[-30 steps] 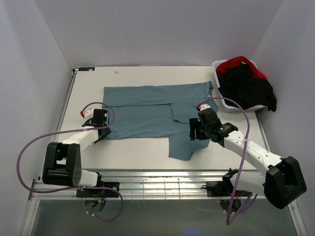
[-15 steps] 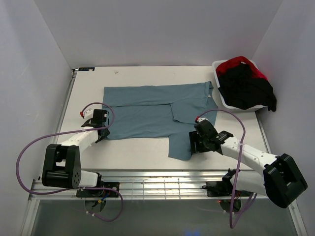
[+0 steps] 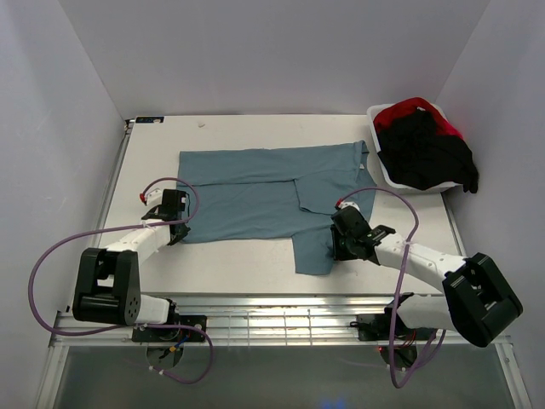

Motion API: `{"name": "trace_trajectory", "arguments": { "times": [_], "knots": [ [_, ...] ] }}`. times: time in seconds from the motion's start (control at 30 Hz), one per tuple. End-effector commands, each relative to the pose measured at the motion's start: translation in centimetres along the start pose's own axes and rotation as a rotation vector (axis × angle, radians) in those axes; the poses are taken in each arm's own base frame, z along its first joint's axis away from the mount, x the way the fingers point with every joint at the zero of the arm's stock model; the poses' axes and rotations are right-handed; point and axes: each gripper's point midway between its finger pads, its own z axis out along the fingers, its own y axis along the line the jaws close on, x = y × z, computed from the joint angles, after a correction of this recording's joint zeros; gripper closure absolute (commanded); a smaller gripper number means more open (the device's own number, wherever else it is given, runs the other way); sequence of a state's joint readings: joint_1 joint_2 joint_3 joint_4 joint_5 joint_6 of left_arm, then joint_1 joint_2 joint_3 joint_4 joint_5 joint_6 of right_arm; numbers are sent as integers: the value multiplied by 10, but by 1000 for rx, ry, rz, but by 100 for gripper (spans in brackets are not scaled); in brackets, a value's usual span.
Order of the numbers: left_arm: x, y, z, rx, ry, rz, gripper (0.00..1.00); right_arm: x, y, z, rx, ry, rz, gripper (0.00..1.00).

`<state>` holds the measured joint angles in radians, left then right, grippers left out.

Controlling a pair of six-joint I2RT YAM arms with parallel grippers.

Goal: Fold and stack the t-shirts
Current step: Grap the side of the flattened tshirt closest away from the robot with both arms

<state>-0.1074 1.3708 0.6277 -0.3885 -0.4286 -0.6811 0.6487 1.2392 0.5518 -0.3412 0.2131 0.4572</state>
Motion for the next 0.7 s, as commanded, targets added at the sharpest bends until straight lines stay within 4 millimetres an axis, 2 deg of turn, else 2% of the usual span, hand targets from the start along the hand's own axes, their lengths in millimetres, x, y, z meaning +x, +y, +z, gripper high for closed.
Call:
{"name": "trace_trajectory", "arguments": {
  "times": [0.0,0.03,0.1,0.13,0.33,0.37,0.43,0.47,0.57,0.6,0.63,0.67],
  "knots": [
    [-6,-1,-2,-6,-12,3,78,22,-5,14,27,69,-4,70],
    [-8,-2,-2,-6,-17,3,85,22,-6,15,33,71,-7,77],
    [-8,-2,-2,-7,-18,5,92,20,-6,15,42,66,-8,89],
    [-9,-2,-2,-9,-20,6,98,16,-5,13,38,56,-7,91],
    [-14,-4,-5,1,-31,-1,100,-7,-5,-1,59,5,-21,92],
    [-18,-6,-7,10,-42,-8,100,-18,-1,-5,54,-21,-20,92],
    [-28,-10,-14,30,-67,-21,100,-29,-3,-11,74,-37,-34,92],
    [-37,-14,-19,40,-82,-28,100,-45,2,-17,74,-70,-32,92],
    [-56,-23,-27,58,-117,-39,100,-66,-2,-21,125,-109,-49,92],
    [-68,-32,-28,68,-132,-36,100,-95,3,-26,137,-157,-50,92],
    [-66,-31,-25,60,-122,-30,100,-92,2,-22,145,-140,-59,92],
    [-75,-39,-26,75,-137,-30,100,-107,4,-24,150,-166,-53,92]
  ]
}}
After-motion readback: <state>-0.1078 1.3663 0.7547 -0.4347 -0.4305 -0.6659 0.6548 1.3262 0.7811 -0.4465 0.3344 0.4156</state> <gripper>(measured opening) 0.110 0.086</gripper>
